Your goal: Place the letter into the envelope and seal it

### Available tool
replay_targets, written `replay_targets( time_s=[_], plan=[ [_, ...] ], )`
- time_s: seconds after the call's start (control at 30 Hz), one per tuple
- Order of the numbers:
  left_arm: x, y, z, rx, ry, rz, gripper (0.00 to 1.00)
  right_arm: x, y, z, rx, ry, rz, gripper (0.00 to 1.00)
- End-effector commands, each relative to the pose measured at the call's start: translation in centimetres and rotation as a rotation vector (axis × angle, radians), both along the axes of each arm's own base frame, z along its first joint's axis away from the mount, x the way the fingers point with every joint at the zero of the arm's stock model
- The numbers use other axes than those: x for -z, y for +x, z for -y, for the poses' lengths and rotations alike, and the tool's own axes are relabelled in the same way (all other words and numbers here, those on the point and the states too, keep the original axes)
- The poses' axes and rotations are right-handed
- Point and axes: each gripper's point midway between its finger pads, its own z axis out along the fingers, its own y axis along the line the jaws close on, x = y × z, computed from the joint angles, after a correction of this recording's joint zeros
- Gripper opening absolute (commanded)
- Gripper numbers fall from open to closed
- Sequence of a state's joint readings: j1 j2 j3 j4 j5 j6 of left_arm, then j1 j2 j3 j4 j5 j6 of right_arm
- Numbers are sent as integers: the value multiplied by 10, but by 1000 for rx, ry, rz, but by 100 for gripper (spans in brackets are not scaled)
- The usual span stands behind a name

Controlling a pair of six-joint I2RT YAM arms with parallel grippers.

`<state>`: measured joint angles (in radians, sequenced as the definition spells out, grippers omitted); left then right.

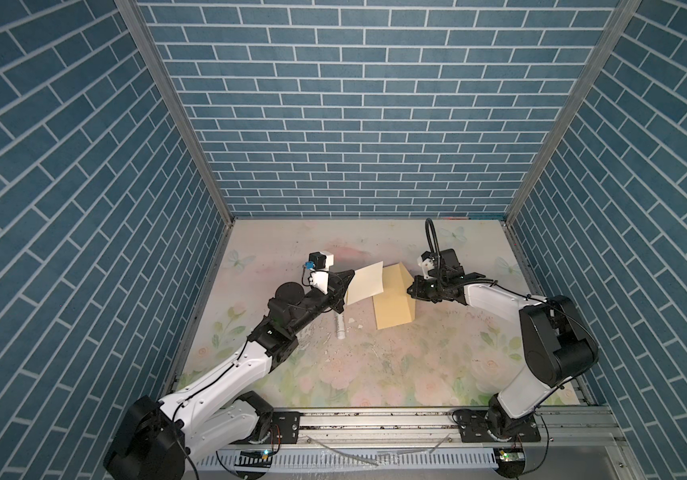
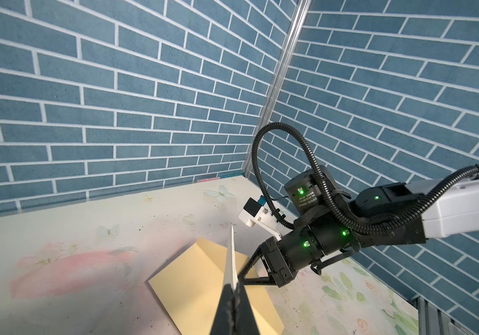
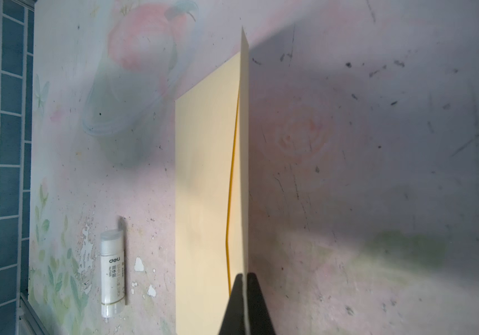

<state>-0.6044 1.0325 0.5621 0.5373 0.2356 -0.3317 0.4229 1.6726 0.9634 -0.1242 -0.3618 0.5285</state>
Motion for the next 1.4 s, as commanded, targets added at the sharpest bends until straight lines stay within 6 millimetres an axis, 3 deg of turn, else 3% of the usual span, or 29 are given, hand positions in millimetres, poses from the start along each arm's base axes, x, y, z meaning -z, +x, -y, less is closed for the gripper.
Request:
replay_targets(
  time_s=[0.0,0.13,0.23,0.37,0.5,0.7,0.83,1.0,1.2,1.37],
  plan=[
    [-9,5,-2,-25,-63,-13,0,11,1,-4,19,39,-10,1],
    [-8,8,-5,-53,-82,-34,0,16,1,-7,12,47,-15,13],
    [-8,11,-9,-83,-105,-54,0,13,2,-8,4,51,-5,32],
    [-9,16,-14,-129,-145,-82,0,-9,6,-7,5,66,64,62],
    [-14,22,-20,-177,-218,-123,0,-50,7,-7,24,130,170,73],
    [-32,30,-31,-235,-389,-157,0,-136,3,-9,128,408,357,78],
    [-48,33,-37,-247,-514,-163,0,-180,-8,-13,213,618,460,85],
    [-65,35,-38,-225,-653,-163,0,-203,-29,-37,253,759,509,87],
    [-70,36,-35,-187,-741,-189,0,-219,-35,-64,238,933,499,88],
    [-70,38,-32,-164,-782,-195,0,-227,-34,-89,200,970,486,89]
  ],
)
